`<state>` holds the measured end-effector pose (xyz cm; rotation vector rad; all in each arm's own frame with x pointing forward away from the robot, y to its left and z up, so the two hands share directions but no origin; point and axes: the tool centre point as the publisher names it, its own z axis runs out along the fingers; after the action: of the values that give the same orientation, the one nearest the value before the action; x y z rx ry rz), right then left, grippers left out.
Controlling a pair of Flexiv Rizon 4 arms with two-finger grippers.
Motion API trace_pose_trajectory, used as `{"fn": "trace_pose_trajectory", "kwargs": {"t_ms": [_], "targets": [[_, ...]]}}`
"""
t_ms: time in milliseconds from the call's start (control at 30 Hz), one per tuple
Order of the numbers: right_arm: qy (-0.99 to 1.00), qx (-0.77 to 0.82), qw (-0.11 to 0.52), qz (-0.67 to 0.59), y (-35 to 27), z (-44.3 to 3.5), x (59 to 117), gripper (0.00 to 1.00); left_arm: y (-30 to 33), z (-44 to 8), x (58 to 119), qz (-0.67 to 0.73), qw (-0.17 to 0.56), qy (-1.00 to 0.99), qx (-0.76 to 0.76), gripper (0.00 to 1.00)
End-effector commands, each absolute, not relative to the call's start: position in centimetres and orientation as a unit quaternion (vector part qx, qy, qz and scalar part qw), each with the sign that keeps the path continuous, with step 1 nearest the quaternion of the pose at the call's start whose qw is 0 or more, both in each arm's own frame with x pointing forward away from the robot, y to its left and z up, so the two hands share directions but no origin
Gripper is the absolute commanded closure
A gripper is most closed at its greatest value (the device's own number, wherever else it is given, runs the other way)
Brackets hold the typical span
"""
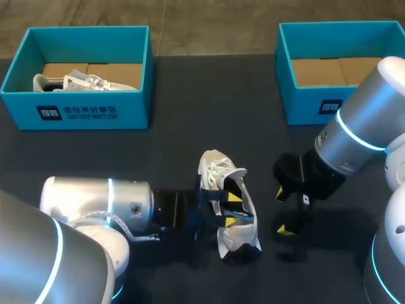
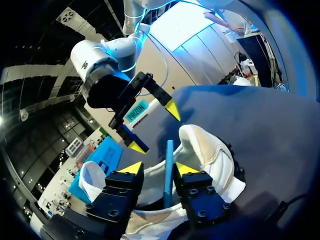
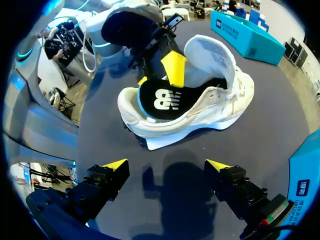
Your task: Take the shoe out of the shoebox, open the shoe tongue, remove and reinsert the insole, then place the shoe into the shoebox
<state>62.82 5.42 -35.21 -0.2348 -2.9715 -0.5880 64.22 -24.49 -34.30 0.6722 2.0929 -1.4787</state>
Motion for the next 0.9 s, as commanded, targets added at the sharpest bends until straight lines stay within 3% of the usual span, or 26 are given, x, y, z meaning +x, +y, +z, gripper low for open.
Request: {"fn": "trace_pose_trajectory", "kwargs": {"t_ms": [33,133,200,233,267,900], "targets": [[-0.977,-0.078,0.051,-0.193,5.5,-35.2,62.7,0.00,-23.8,-33.8,63.3,-0.537,0.241,0.769,0.250,0.56],[-0.977,-0.078,0.051,-0.193,5.5,-35.2,62.7,0.00,-23.9,-33.8,63.1,-0.536,0.238,0.769,0.253,0.62],[-0.977,-0.078,0.051,-0.193,5.5,-35.2,62.7,0.00,-23.9,-33.9,63.0,-0.537,0.236,0.769,0.255,0.70],[-0.977,-0.078,0.051,-0.193,5.5,-35.2,62.7,0.00,-23.9,-33.9,63.0,-0.537,0.234,0.769,0.256,0.81],[-0.977,-0.078,0.051,-0.193,5.5,-35.2,62.7,0.00,-23.9,-33.9,63.0,-0.538,0.233,0.768,0.257,1.00],[-0.977,-0.078,0.051,-0.193,5.5,-35.2,62.7,0.00,-24.0,-35.3,64.2,-0.506,0.230,0.795,0.242,1.00]]}}
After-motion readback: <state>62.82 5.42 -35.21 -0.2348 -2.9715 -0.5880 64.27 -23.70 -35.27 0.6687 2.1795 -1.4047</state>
